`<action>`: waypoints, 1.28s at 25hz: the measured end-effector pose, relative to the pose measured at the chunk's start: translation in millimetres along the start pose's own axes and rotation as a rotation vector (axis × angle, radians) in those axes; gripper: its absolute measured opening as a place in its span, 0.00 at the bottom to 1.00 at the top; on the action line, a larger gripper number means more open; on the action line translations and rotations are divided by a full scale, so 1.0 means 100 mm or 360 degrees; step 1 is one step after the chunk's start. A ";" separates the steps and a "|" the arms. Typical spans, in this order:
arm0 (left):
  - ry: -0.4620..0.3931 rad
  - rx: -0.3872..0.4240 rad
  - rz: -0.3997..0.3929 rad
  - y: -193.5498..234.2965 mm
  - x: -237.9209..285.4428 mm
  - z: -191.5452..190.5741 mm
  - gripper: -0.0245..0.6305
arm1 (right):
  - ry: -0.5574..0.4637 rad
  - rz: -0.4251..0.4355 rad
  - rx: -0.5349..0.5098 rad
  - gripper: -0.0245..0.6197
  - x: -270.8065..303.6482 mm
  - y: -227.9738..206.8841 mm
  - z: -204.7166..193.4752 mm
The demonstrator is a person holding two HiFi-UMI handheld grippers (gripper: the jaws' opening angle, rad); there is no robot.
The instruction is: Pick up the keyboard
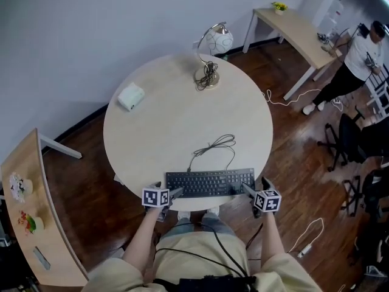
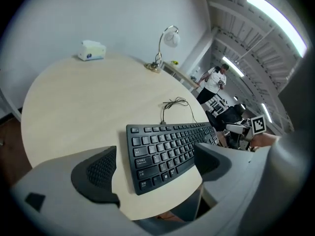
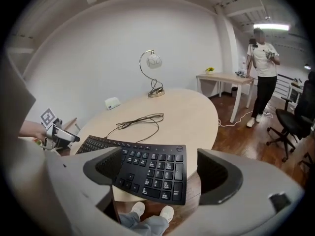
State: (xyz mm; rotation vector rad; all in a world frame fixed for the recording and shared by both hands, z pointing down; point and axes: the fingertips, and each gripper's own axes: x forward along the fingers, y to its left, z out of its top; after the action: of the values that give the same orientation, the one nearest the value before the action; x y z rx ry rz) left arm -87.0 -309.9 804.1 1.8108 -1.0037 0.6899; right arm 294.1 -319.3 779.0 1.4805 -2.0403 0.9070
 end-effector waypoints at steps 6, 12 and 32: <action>0.0124 -0.0098 0.0029 0.00 0.25 -0.04 0.78 | 0.0188 0.0236 0.0032 0.80 0.38 -0.16 -0.15; 0.0191 -0.0286 0.0101 0.10 0.42 -0.06 0.80 | 0.0309 0.0362 0.0093 0.80 0.62 -0.19 -0.27; 0.0186 -0.0159 0.0071 0.05 0.38 0.04 0.62 | 0.0131 0.0552 0.0377 0.78 0.45 -0.08 -0.08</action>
State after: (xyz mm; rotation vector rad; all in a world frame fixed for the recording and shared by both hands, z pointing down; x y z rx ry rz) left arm -71.5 -327.8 834.7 1.6473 -0.9856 0.7508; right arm 287.8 -344.0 818.0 1.1930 -2.2284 1.3637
